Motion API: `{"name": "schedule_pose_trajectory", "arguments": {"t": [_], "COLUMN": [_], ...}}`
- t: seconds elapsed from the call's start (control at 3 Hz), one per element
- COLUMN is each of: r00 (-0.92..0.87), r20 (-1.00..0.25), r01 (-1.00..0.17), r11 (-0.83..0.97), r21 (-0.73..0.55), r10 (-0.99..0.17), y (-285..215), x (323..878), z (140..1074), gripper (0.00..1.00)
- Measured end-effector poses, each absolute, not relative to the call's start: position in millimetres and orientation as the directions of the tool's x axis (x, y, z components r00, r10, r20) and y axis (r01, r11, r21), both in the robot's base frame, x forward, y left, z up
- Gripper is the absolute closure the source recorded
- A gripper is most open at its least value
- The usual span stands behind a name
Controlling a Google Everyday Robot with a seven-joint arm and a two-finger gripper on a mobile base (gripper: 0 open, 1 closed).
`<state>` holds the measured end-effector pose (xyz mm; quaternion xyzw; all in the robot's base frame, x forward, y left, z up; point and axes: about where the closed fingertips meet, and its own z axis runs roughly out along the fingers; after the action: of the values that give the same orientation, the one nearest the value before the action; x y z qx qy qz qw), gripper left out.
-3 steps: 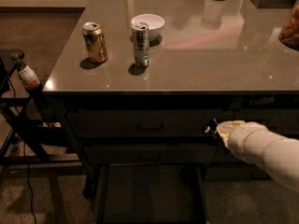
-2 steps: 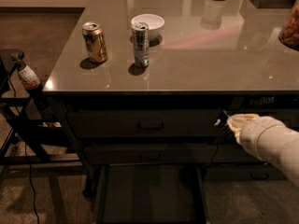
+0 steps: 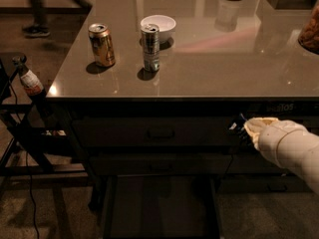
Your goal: Pick rxbar blueberry from bottom drawer and place on counter
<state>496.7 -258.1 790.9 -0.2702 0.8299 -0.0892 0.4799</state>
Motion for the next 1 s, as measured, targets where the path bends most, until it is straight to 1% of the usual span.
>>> {"name": "schedule_pose_trajectory", "arguments": {"t": [0.67, 1.0], "r00": [-0.309, -0.254], "r20": [-0.772, -0.781], "r01": [-0.306, -0.283], "r11": [0.826, 0.816], "r21": [-0.473, -0.504], "r10": [-0.556, -0.57], "y": [-273, -271], "x": [516, 531], "z": [864, 904], "gripper": [1.0, 1.0]}}
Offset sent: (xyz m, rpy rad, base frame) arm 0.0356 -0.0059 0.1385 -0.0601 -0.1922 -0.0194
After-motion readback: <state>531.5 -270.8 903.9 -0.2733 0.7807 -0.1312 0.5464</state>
